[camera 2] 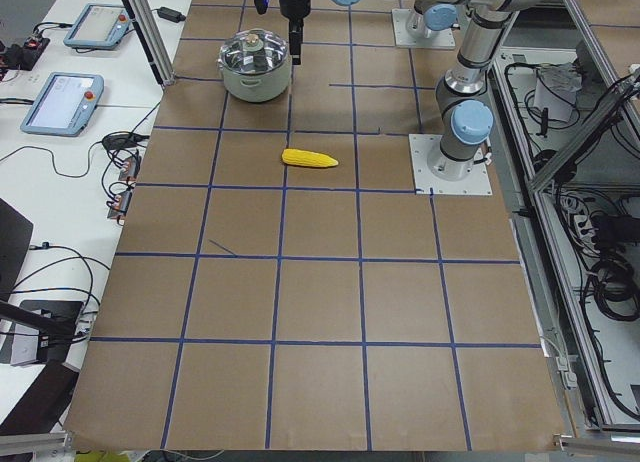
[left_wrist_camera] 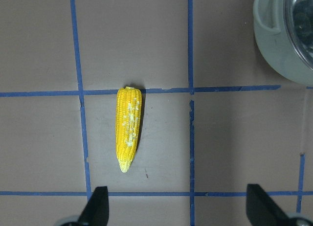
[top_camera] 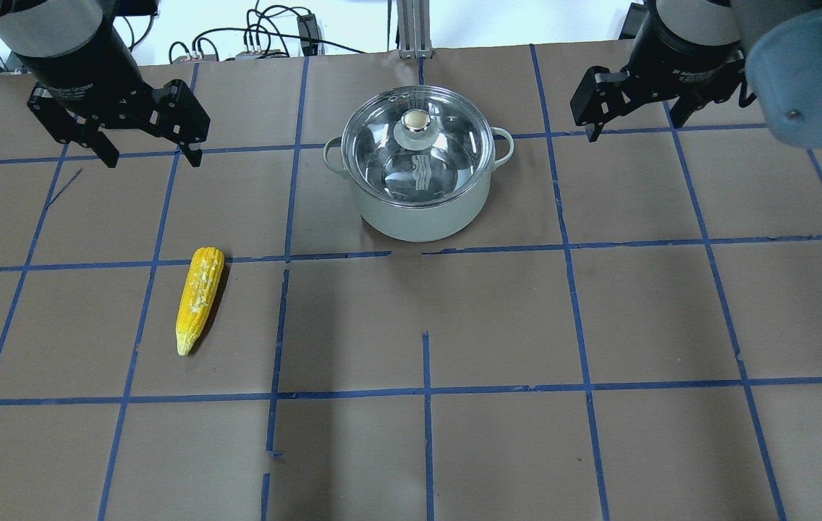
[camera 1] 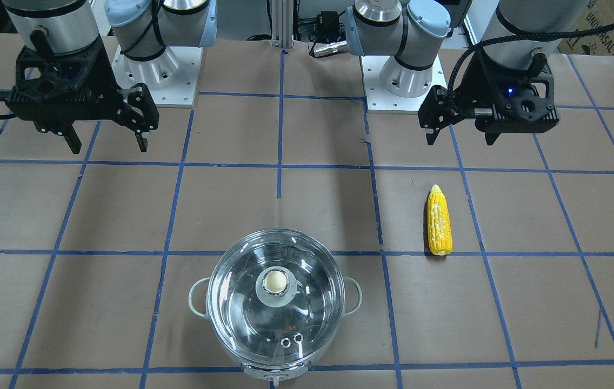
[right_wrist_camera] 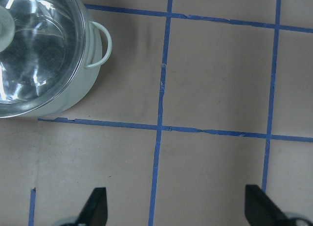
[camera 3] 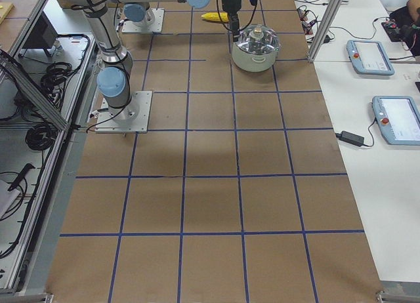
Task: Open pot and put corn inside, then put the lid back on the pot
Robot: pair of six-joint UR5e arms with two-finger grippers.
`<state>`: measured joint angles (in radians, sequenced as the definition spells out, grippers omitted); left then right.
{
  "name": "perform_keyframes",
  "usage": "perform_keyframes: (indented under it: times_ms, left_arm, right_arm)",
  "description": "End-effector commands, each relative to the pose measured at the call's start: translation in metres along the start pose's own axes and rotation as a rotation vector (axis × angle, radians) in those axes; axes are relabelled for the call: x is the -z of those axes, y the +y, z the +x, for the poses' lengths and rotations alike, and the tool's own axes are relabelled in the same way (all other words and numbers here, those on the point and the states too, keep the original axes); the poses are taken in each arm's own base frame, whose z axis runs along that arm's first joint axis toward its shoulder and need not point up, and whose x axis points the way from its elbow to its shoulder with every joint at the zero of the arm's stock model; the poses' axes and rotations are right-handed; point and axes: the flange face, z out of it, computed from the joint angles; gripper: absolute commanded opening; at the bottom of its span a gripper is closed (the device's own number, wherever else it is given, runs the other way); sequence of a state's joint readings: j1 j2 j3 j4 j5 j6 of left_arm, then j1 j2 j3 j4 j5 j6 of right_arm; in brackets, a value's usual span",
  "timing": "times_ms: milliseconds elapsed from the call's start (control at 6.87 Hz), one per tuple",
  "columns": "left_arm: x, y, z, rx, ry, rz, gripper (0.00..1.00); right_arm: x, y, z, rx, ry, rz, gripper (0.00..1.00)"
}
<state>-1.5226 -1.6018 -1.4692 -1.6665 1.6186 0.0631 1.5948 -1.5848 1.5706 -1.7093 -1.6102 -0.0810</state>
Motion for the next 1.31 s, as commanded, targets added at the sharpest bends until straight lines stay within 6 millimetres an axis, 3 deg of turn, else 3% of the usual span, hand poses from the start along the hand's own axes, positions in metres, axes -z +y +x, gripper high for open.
perform_keyframes:
  times_ms: [0, 1165]
  left_arm:
    - [0.007, 0.01, 0.002, -0.002, 0.029, -0.045, 1.0]
    - [0.004, 0.008, 0.003, -0.014, 0.033, -0.033, 1.0]
  right_arm:
    - [0.028, -0.002, 0.003, 0.001, 0.003, -0.013, 1.0]
    - [0.018, -0.009, 0.009, 0.006, 0.009, -0.039, 1.0]
